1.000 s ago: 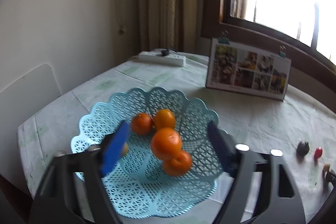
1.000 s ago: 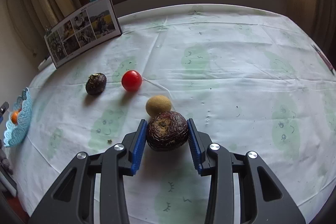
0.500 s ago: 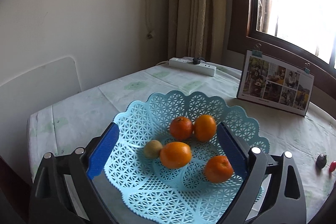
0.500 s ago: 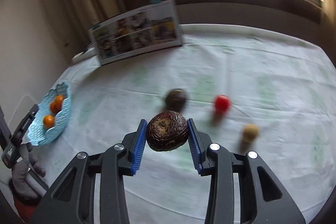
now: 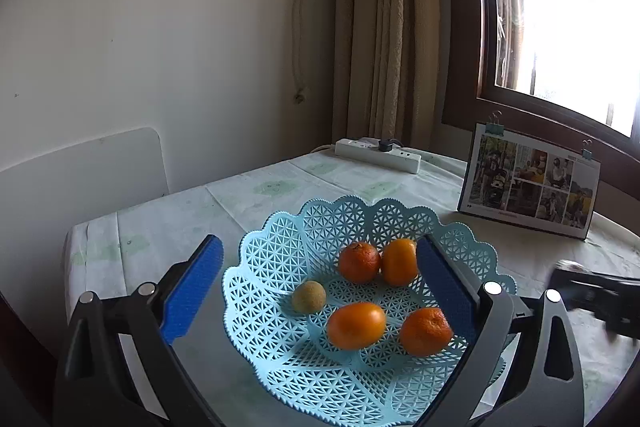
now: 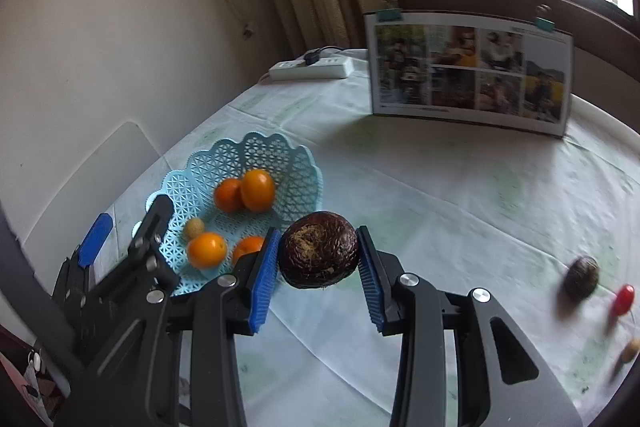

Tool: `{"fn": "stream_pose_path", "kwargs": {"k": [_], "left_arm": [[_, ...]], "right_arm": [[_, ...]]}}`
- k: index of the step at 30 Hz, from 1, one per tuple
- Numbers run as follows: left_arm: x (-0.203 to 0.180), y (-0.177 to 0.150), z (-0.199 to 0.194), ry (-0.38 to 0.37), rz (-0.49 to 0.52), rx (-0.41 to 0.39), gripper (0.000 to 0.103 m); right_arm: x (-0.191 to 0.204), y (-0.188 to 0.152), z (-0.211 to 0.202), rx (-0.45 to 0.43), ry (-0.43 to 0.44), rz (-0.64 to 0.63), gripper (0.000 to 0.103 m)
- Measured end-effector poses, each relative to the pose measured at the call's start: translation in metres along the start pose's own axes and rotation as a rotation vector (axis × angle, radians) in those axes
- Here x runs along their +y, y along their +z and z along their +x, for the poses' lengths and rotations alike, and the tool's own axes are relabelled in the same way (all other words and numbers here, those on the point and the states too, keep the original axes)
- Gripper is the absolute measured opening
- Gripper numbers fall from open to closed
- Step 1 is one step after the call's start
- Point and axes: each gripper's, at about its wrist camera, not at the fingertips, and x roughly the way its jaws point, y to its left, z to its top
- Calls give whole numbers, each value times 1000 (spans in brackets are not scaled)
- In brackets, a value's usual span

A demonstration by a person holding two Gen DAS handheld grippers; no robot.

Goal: Organize fruits
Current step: 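Drop the orange into the basket with the left tool while the right carries the brown fruit toward it, then lower the dark brown wrinkled fruit into the basket and open the right tool, then grasp the dark patterned round fruit with the left tool while the right tool grasps a red tomato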

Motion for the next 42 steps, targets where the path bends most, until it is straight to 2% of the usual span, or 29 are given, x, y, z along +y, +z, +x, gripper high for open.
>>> {"fn": "stream_pose_path", "kwargs": {"k": [4,9,15,18,26,28,37,42], "left_arm": [[2,1,-2,2,-10,-7,100],[17,1,3,12,-91,11,100],[29,2,-2,42,-152,-21,100],[32,2,-1,42,-167,-19,100],[20,2,-4,38,-103,-32,100],[17,2,-5,40,-88,-41,100],[2,2,-14,39,-16,-84,100],[-13,0,-20,13,59,-110,100]], "right_arm": [[12,9,17,10,7,-9,39],[19,17,30,18,10,-21,39],[15,20,39,25,28,-3,39],[13,19,36,22,21,-6,44],[-14,8,16,6,-34,43,47],[-24,3,10,-3,-52,69,56],[-59,-13,-21,-32,-107,139,61],[-86,-27,-45,-53,-148,189,63]]}}
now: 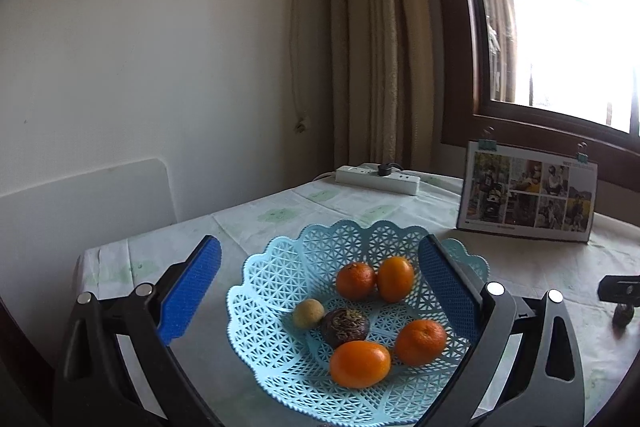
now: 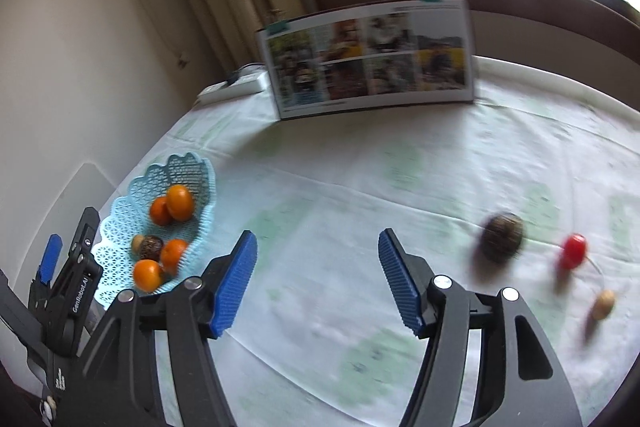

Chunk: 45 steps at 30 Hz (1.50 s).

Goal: Organize fruits
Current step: 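Grasp the dark patterned round fruit with the left tool while the right tool grasps a red tomato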

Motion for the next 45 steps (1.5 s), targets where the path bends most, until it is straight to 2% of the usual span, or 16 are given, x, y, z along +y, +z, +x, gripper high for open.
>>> {"fn": "stream_pose_path", "kwargs": {"k": [11,20,23,29,38,40,45], "left_arm": [[-53,-4,-11,-195,173,64,100],[-103,-6,-31,-364,256,123,100],[-115,-8,-33,-400,266,147,100],[-129,-15,-31,-410,288,199,100],[-150,-18,-41,-436,341,199,100],[-154,-19,-42,-444,352,203,100],[-164,-22,-34,-483,352,263,100]], "right_arm": [[-107,-25,-45,-49,-165,168,64],[-172,-34,-65,-72,-235,266,64],[-181,-33,-62,-70,-236,270,64],[-191,-29,-50,-46,-233,251,64],[-189,-15,-28,-5,-231,182,63],[-188,-12,-23,8,-230,167,56],[-182,-5,-9,55,-220,125,47]]}}
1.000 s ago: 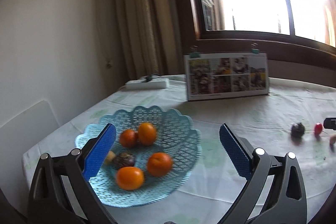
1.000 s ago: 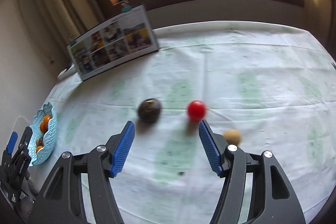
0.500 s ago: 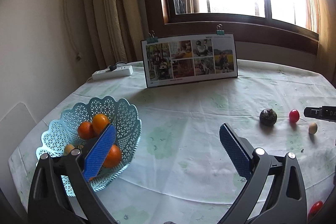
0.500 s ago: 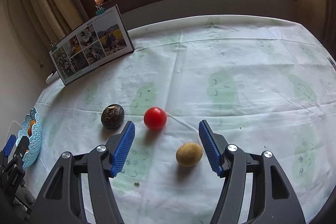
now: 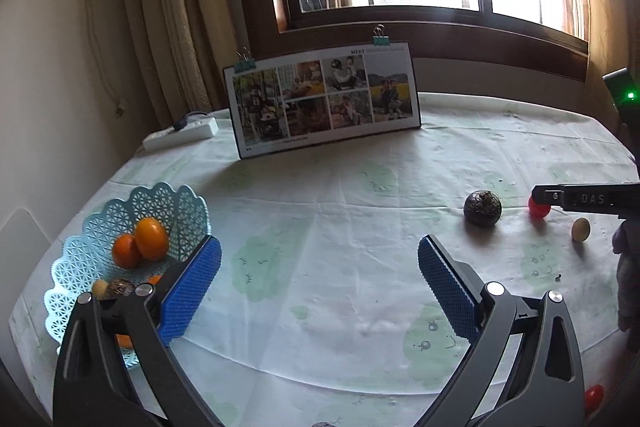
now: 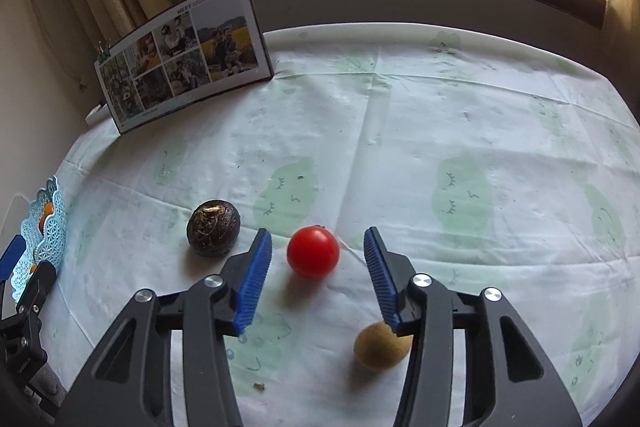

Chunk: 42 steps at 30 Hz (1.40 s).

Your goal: Organize fruits

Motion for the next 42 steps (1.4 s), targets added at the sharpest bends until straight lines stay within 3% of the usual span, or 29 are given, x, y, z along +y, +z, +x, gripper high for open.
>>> {"fn": "stream_pose_path", "kwargs": {"k": [7,15,23,32,36,42], "left_arm": [[-11,9,9,-55,9,31,100],[-39,18,32,-160,39,93,100],[-73,30,66,-295,51,189,100],[-115,37,92,-411,99,256,68],[-120,37,103,-437,87,294,44],[-120,33,105,-444,69,291,43]], "right_arm": [[-1,0,14,40,12,-7,29],[-16,-2,-14,-13,40,43,29],[-51,-12,-41,-70,13,139,29],[-51,-15,-38,-65,31,144,29],[-49,-16,-36,-61,35,142,29],[-49,-16,-36,-61,36,143,29]]}}
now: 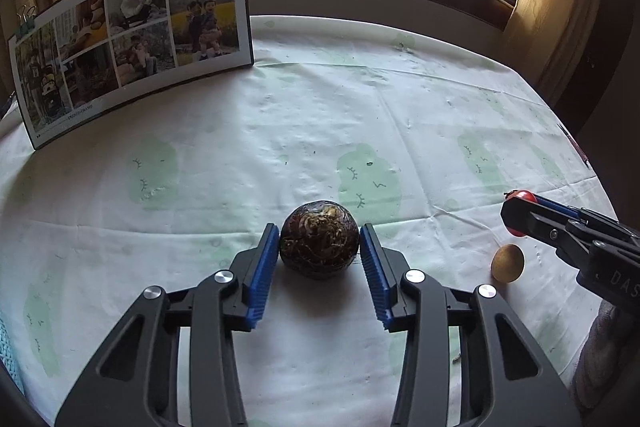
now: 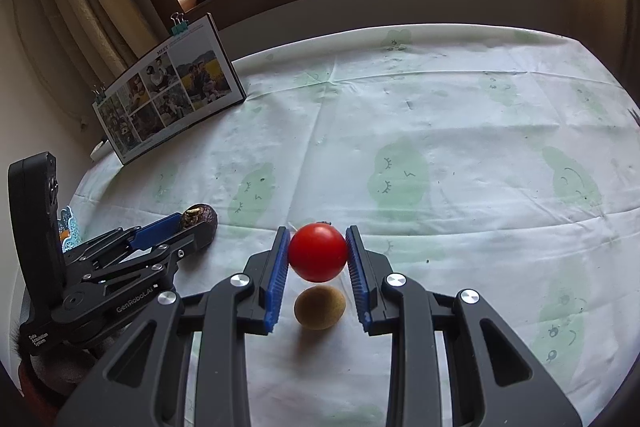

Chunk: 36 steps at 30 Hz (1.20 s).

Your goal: Organize fruits

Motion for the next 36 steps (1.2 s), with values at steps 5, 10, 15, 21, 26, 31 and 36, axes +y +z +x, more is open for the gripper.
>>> {"fn": "stream_pose_path", "kwargs": {"k": [5,10,15,21,26,31,36], "left_arm": [[-1,-7,-8,33,4,-23,43],[4,-13,-22,91,-4,-56,43],[17,-19,-45,136,-34,-104,43],[37,-30,-75,189,-92,-159,43],[55,-39,-101,262,-121,-212,43],[82,-48,-128,320,-175,-257,43],[110,-57,-147,369,-226,-281,43]], "right_arm": [[1,0,-2,-5,5,0,29],[4,-1,-5,-10,17,-6,29],[14,-4,-10,-16,44,-29,29],[37,-13,-12,-9,75,-78,29],[51,-20,-13,1,89,-106,29],[64,-21,-19,-4,104,-117,29],[83,-23,-24,-7,117,-147,29]]}}
